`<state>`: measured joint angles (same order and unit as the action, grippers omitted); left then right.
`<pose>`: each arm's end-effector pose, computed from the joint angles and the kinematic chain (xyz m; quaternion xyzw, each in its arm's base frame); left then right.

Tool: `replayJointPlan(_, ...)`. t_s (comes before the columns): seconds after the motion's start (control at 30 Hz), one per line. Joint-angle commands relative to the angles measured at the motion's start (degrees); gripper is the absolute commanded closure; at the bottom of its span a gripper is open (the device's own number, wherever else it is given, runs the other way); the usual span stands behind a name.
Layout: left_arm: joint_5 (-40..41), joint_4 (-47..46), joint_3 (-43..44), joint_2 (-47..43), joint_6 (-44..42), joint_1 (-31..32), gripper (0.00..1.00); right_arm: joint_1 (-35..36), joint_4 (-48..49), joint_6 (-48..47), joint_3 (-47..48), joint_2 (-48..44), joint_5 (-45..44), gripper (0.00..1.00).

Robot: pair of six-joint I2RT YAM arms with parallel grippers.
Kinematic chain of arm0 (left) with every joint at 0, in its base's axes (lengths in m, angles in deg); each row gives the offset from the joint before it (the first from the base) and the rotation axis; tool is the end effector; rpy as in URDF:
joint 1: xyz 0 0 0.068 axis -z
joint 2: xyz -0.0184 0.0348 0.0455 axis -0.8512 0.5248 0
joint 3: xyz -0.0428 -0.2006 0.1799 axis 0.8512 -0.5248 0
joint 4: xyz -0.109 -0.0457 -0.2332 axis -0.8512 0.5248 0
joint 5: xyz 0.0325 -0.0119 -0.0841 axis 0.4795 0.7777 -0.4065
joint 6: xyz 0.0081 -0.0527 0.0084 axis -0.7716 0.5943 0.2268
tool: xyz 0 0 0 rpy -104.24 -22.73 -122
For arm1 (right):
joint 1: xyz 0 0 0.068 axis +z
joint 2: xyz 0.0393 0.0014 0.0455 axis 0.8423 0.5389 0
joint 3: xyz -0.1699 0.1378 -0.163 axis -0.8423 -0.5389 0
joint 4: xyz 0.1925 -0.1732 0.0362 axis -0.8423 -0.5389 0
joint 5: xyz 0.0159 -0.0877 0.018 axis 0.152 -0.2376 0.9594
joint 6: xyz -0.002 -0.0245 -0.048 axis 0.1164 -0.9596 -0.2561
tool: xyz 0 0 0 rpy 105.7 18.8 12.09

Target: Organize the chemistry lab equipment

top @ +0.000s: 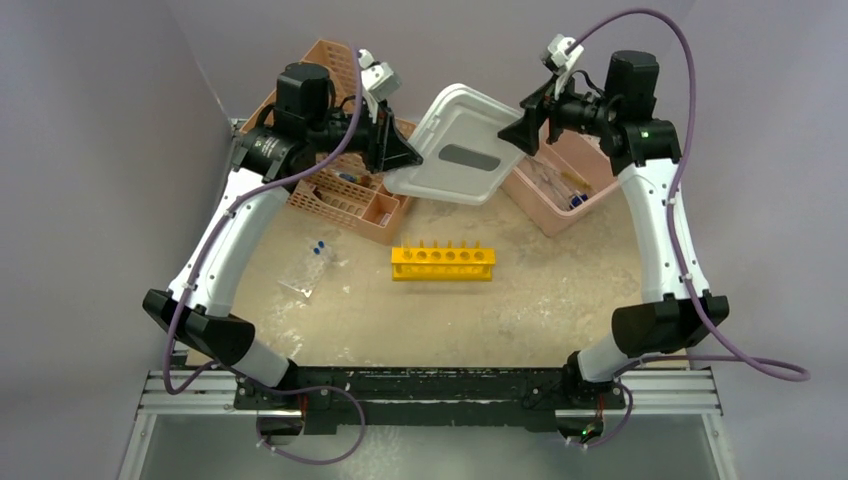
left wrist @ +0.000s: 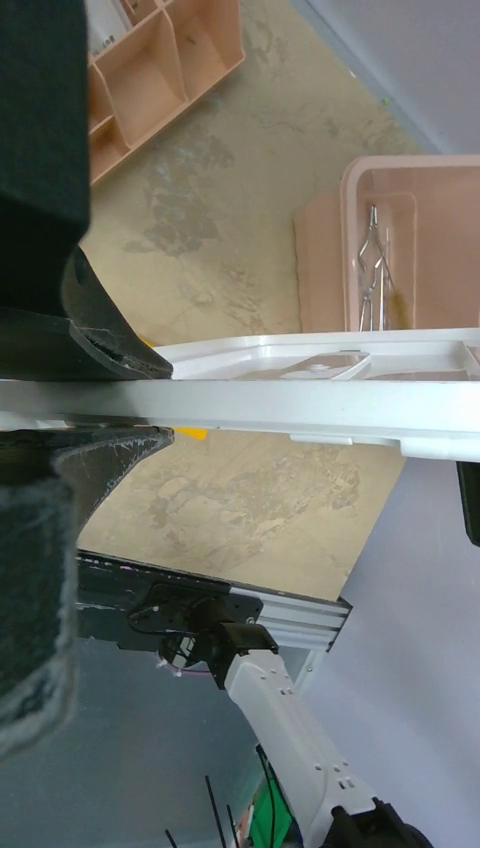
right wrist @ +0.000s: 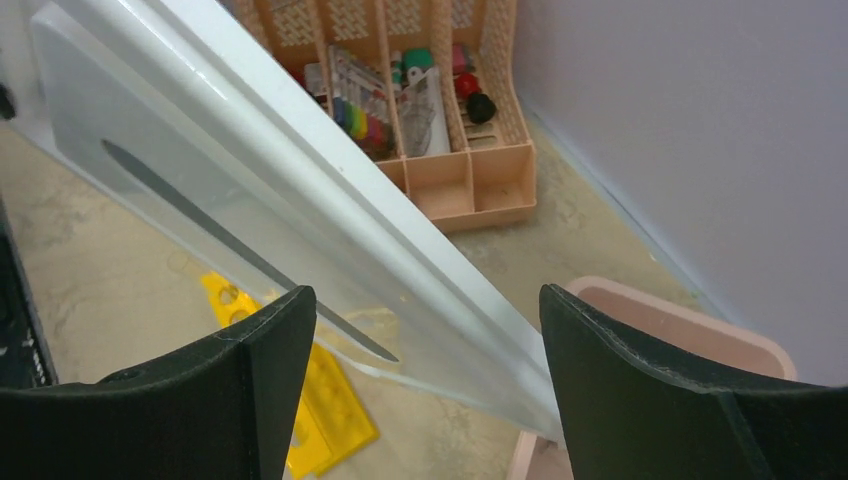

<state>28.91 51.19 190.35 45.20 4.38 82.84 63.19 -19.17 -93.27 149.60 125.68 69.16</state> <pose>0.2769 -0.1547 0.4801 0.3631 0.6968 -0.4409 0.4338 0.3155 0.0570 0.4915 -0.3684 0.6605 0.2411 0.6081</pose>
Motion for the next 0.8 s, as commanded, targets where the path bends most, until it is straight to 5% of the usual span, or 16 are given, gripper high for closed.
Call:
replayJointPlan(0.0,-3.63,0.27,2.63,-2.04,-6.48,-0.47,1.0,-0.7,-9.3,-13.08,5.21,0.47,13.67,0.18)
replayJointPlan(0.2,-3.28,6.37,4.49,-2.52,-16.37,-0.97,1.0,-0.71,-19.13,-22.89,8.26,1.51,20.96,0.26)
replayJointPlan(0.6,-9.26,0.78,4.0,-4.42,-13.96,-1.75,1.0,-0.71,-20.42,-26.27,4.07,0.59,21.6,0.52)
replayJointPlan(0.77,-13.58,-7.86,0.23,-7.37,-8.61,-2.12,1.0,-0.7,-20.06,-26.84,2.85,0.93,22.03,0.49)
